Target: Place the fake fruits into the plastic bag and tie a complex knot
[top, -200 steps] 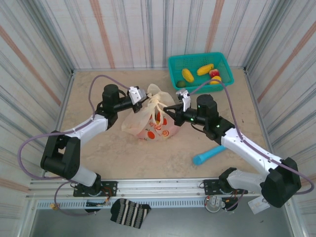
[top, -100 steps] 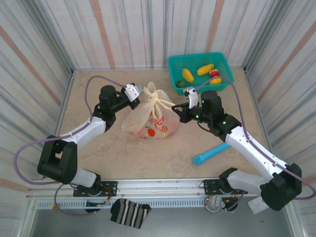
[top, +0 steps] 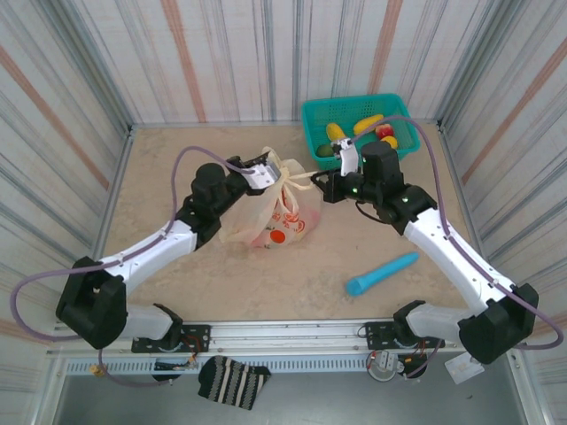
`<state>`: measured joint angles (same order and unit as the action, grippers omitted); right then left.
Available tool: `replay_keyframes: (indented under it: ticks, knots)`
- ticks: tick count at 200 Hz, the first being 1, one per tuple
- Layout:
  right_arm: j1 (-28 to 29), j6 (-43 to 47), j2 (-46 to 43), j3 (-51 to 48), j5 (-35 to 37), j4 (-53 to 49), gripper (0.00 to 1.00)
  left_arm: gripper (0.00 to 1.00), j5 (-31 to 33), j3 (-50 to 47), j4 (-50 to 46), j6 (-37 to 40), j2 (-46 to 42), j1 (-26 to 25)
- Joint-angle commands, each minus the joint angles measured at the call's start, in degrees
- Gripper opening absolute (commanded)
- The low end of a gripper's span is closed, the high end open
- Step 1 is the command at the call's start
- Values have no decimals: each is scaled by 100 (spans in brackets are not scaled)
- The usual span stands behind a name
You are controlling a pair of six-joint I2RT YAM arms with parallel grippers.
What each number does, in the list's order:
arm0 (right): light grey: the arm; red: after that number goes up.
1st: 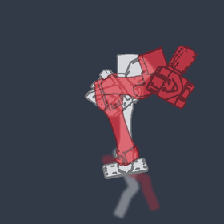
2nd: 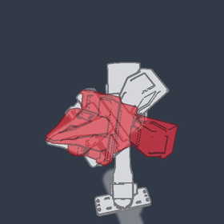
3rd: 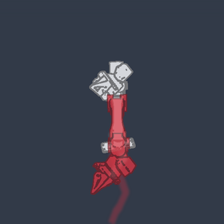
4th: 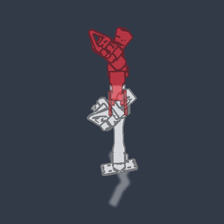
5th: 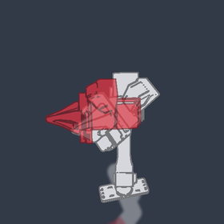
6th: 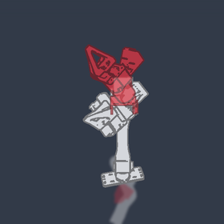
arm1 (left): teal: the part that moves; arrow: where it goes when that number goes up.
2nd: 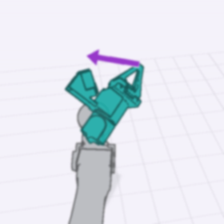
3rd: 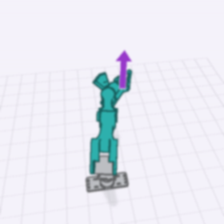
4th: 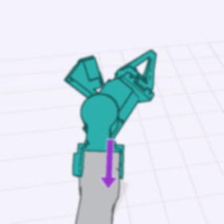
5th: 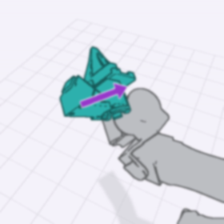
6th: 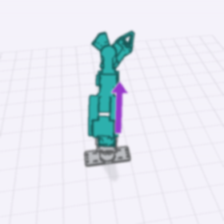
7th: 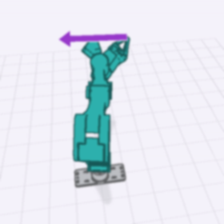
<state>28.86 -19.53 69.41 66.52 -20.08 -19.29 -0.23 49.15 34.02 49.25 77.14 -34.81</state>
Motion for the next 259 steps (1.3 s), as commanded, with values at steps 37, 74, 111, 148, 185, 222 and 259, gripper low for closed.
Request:
replay_keyframes:
  ticks: [37,74,111,148,185,222,259]
  knots:
    - [382,-1579,252,145,2125,141,0,0,3021,88,2736,1704,924,-500]
    - [877,-3180,412,55,4244,-101,0,0,4085,297,3847,1472,1634,-461]
    - [797,-4691,334,-192,5370,-725,0,0,4897,58,4081,341,1707,-260]
    - [375,-5747,378,-163,5788,-1419,0,0,5561,-211,3293,-1183,1550,60]
    - [-142,-6010,451,-307,5753,-1556,0,0,5422,-318,262,-4492,937,839]
    - [-791,-6018,363,-707,5739,-1512,0,0,5094,-350,30,-4866,910,1222]
    - [-1045,-5900,250,-1039,6129,-1590,0,0,5007,-359,2,-4855,1011,1226]
